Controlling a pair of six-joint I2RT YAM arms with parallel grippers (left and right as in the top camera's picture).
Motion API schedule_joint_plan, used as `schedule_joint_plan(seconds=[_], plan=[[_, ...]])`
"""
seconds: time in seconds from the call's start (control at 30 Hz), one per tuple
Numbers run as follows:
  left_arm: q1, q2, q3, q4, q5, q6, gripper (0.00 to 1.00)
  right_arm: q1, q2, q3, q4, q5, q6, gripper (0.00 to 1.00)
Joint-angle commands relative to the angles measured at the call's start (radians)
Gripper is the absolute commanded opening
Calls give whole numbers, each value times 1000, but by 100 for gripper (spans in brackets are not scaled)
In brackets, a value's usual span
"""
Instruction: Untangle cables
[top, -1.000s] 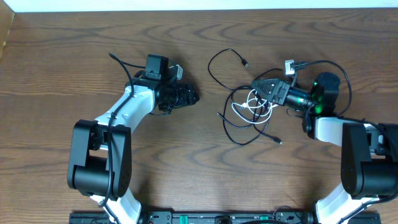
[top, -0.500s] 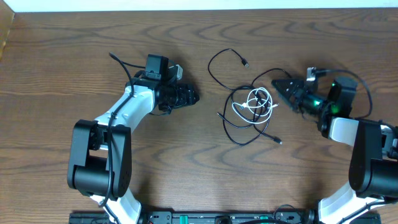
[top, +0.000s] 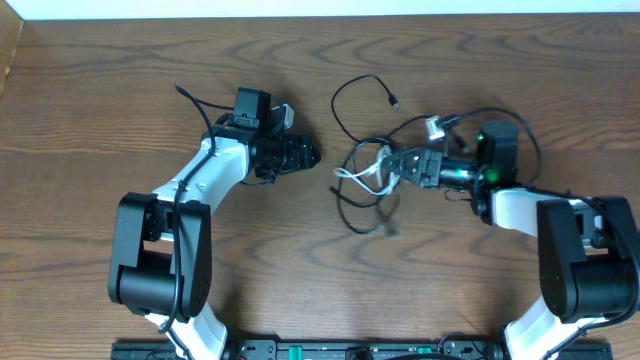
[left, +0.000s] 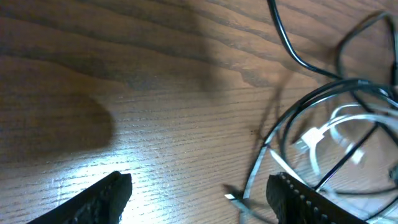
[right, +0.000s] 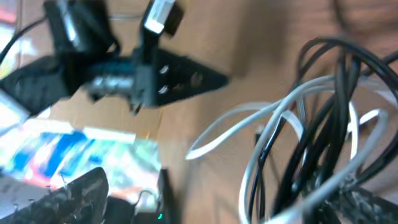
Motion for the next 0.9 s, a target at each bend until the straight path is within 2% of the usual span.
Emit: schedule_joint_plan(seconds=[0.0, 0.23, 0.37, 0.47, 0.57, 0.63, 0.87], plan=[[5, 14, 7, -2, 6, 9, 75, -4, 6, 3, 2, -59, 3, 93], [5, 14, 7, -2, 6, 10, 75, -89, 6, 3, -75, 2, -2, 90], [5, 14, 7, -2, 5, 10, 75, -117, -23, 2, -190, 15, -108, 92], [5, 14, 7, -1, 6, 10, 75, -135, -92, 2, -298, 106, -140, 94], [5, 14, 7, 3, 5, 10, 75, -130, -171, 2, -368, 138, -74, 95], [5, 14, 7, 5, 6, 10, 75, -106, -220, 2, -380, 87, -9, 96], [5, 14, 7, 5, 6, 10, 75, 70, -358, 2, -439, 67, 97, 99]])
